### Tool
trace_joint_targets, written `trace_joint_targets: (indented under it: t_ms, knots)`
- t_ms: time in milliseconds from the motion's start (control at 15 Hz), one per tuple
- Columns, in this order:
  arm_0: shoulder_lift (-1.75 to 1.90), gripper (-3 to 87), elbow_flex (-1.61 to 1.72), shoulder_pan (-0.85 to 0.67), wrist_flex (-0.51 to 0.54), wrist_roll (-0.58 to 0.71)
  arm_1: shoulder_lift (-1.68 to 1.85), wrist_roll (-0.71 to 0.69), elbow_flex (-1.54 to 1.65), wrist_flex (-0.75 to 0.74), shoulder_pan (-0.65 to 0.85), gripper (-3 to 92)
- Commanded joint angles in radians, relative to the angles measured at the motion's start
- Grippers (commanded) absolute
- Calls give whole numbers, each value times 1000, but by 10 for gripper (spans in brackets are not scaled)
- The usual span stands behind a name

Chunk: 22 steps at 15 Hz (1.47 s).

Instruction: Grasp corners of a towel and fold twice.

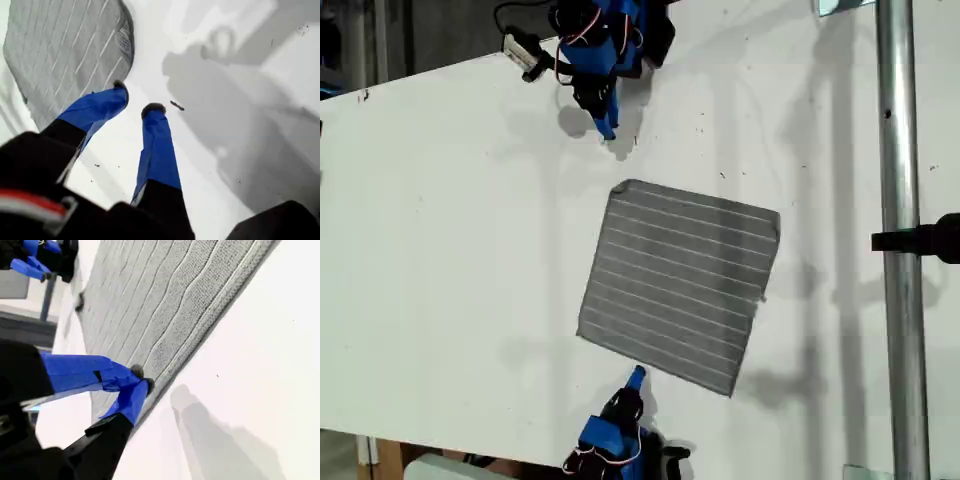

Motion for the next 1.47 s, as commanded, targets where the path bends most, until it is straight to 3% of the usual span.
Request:
trace_joint_targets:
  t_ms: [0, 667, 1000, 1133, 1267, 1400]
  knots:
    - [6, -27, 5, -164, -2, -457, 2, 3, -11, 12, -83, -2]
    - [6, -28, 5, -149, -21, -439, 9, 11, -43, 8, -156, -2]
    - [-6, -29, -95, -40, -41, -541, -64, 12, -146, -49, -262, -3]
    - [-235, -29, -299, 28, -34, -592, -449, -15, -365, -161, -328, -3]
    - [-540, -29, -558, 121, 5, -612, -1012, -98, -825, -141, -417, -3]
    - [-561, -29, -637, 193, 26, -663, -1500, -147, -1310, -81, -526, -3]
